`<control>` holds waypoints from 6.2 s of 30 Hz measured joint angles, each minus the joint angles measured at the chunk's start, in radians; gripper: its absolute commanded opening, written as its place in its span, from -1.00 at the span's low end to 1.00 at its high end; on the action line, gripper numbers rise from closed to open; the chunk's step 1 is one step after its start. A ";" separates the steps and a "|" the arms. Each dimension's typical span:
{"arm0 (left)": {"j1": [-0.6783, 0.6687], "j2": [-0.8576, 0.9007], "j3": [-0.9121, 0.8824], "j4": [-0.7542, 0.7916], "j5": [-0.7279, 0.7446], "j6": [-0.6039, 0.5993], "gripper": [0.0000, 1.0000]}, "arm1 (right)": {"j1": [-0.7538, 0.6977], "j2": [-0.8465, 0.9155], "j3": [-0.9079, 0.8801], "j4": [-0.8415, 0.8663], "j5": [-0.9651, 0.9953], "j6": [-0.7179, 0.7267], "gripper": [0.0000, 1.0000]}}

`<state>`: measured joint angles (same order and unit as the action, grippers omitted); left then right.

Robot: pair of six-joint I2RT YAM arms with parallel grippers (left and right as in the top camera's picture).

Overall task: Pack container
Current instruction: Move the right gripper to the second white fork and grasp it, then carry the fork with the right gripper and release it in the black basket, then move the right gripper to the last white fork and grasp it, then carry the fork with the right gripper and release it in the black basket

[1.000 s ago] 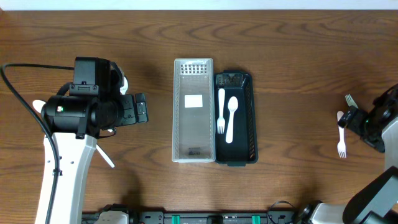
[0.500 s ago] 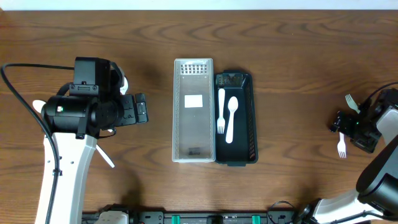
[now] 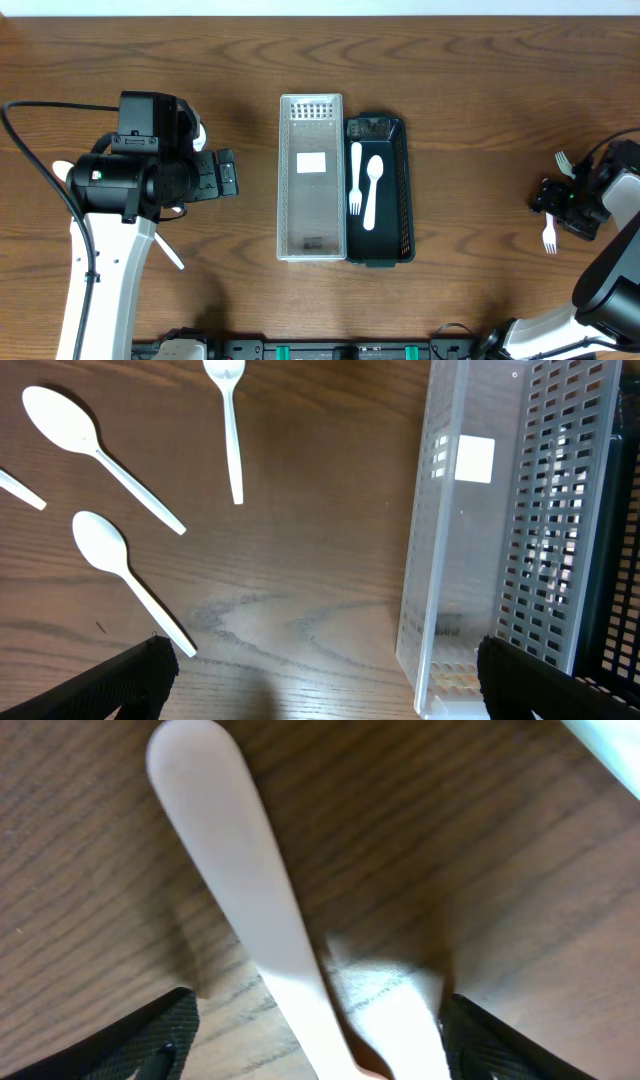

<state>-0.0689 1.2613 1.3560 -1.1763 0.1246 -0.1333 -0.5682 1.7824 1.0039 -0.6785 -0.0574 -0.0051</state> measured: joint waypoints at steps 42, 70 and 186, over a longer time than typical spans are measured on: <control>0.000 0.000 0.000 0.000 0.000 0.000 0.96 | 0.141 -0.006 0.042 -0.105 0.006 0.032 -0.79; 0.000 0.000 0.000 0.002 0.000 0.000 0.96 | 1.019 0.135 0.410 -0.208 -0.029 0.260 0.22; 0.000 0.000 0.000 -0.020 0.000 0.000 0.96 | 0.080 0.265 0.483 -0.146 -0.034 -0.425 -0.97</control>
<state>-0.0689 1.2610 1.3556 -1.1965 0.1246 -0.1333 -0.4877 2.0472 1.4868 -0.8249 -0.0917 -0.4301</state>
